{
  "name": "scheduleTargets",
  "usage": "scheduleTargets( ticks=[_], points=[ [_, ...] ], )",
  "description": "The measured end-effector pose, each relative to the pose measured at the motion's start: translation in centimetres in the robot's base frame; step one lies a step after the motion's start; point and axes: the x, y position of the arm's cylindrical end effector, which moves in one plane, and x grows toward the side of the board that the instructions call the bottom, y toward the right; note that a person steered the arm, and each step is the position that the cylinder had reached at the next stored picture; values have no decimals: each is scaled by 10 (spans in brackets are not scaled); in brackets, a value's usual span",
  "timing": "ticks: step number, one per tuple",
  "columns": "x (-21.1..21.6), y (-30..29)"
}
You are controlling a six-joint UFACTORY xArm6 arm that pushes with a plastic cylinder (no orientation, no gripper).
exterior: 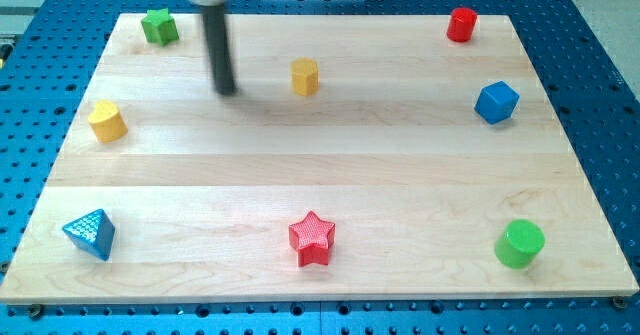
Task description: Move the green star to the top left of the yellow hexagon
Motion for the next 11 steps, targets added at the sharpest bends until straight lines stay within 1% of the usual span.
scheduleTargets(
  ticks=[1,2,3,4,6,8,11],
  points=[
    [-10,-100],
    [-42,-124],
    [-90,-124],
    [-107,-118],
    [-108,-43],
    [-124,11],
    [-110,113]
  ],
)
